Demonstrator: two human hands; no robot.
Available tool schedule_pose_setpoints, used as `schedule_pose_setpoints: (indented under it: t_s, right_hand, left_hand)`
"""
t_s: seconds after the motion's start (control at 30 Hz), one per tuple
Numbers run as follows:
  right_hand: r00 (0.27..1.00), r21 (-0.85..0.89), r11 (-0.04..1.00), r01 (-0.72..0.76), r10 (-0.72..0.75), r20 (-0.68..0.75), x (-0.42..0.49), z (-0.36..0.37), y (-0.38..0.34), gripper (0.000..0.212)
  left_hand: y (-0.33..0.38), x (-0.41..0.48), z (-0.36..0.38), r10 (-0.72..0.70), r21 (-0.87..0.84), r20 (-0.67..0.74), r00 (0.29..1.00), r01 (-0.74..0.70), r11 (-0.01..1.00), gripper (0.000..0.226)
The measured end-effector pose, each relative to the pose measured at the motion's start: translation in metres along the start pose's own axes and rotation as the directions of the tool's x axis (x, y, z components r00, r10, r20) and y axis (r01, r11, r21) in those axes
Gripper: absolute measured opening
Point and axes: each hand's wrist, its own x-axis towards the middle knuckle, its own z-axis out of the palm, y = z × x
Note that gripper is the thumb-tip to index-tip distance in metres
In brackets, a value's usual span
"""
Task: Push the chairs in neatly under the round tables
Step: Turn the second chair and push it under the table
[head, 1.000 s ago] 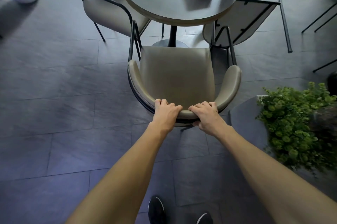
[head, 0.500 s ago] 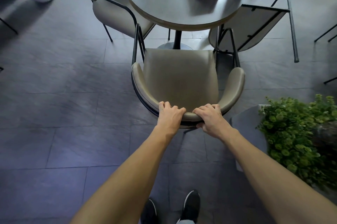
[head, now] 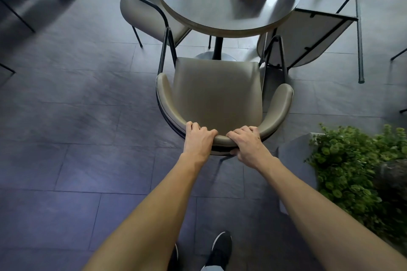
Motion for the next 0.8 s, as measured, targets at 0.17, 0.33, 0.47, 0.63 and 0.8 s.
schedule_pose_setpoints:
  t_s: [0.17, 0.33, 0.47, 0.63, 0.8]
  right_hand:
    - [1.0, 0.007, 1.0, -0.007, 0.007, -0.015, 0.0, 0.003, -0.003, 0.041]
    - [1.0, -0.023, 1.0, -0.002, 0.002, -0.006, 0.0, 0.001, -0.004, 0.042]
    - [0.999, -0.042, 0.998, -0.04, 0.04, 0.011, 0.001, -0.001, -0.009, 0.045]
    - [0.996, -0.061, 0.994, -0.092, 0.092, -0.006, 0.001, 0.0, -0.015, 0.041]
    - [0.991, -0.059, 0.99, -0.125, 0.121, -0.065, 0.0, 0.004, -0.021, 0.028]
  left_hand:
    - [-0.002, -0.002, 0.003, -0.005, -0.012, -0.011, 1.0, 0.005, 1.0, 0.038]
    - [-0.004, -0.006, 0.005, -0.009, -0.03, -0.017, 1.0, 0.009, 1.0, 0.038]
    - [-0.009, -0.005, 0.005, 0.026, -0.063, 0.001, 1.0, -0.026, 0.998, 0.045]
    - [-0.014, -0.005, 0.004, 0.074, -0.117, -0.013, 0.997, -0.075, 0.99, 0.048]
    - [-0.017, -0.005, 0.002, 0.099, -0.17, -0.02, 0.995, -0.101, 0.98, 0.044]
